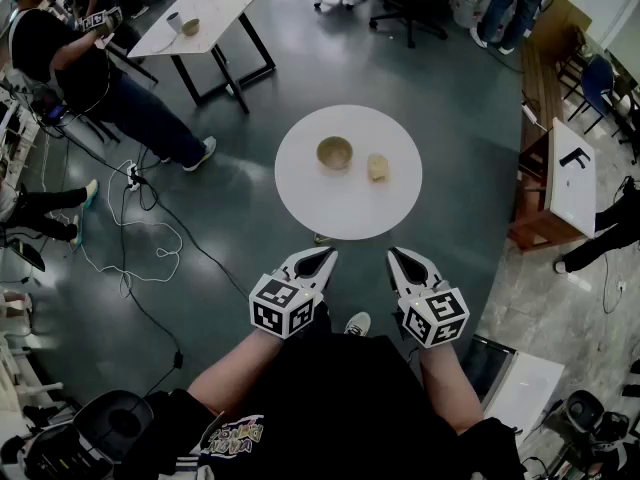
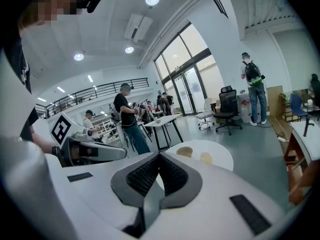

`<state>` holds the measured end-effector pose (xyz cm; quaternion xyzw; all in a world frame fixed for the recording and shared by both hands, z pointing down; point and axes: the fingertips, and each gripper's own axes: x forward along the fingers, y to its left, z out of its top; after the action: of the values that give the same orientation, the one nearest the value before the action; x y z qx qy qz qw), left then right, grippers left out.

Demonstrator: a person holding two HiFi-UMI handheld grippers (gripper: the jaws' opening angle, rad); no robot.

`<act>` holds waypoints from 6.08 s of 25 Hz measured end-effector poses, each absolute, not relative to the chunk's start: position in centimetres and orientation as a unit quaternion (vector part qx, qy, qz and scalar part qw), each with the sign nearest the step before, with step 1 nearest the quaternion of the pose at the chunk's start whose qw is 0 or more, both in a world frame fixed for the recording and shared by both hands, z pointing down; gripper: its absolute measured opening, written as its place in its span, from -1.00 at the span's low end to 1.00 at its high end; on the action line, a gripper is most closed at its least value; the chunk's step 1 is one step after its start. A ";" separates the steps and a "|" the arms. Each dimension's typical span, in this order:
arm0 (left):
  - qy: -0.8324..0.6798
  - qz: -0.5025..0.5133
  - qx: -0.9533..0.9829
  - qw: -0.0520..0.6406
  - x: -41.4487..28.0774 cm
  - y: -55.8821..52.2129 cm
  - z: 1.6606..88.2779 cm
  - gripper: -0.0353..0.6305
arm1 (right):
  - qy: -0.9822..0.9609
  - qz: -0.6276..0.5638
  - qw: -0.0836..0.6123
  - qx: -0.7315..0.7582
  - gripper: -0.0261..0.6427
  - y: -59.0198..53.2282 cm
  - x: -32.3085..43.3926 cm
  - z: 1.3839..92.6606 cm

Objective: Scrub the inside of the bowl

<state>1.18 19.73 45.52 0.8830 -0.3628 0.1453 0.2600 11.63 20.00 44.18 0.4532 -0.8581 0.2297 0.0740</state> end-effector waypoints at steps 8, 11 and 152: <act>-0.364 0.140 0.882 0.263 1.3 19.7 46.0 -0.88 | -0.859 0.227 0.061 0.455 -0.86 19.8 11.9 44.6; -0.361 0.139 0.883 0.265 1.0 19.5 46.1 -0.88 | -0.858 0.233 0.061 0.454 -0.86 19.5 11.7 44.8; -0.446 0.262 0.752 0.408 -4.4 -14.1 71.5 -0.55 | -0.788 0.294 0.238 0.485 -0.24 -10.0 12.6 66.8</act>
<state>-4.37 -14.11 71.48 0.7525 -0.4457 0.2619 0.4081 12.61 -9.98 66.81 0.4855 -0.7881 0.2943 0.2379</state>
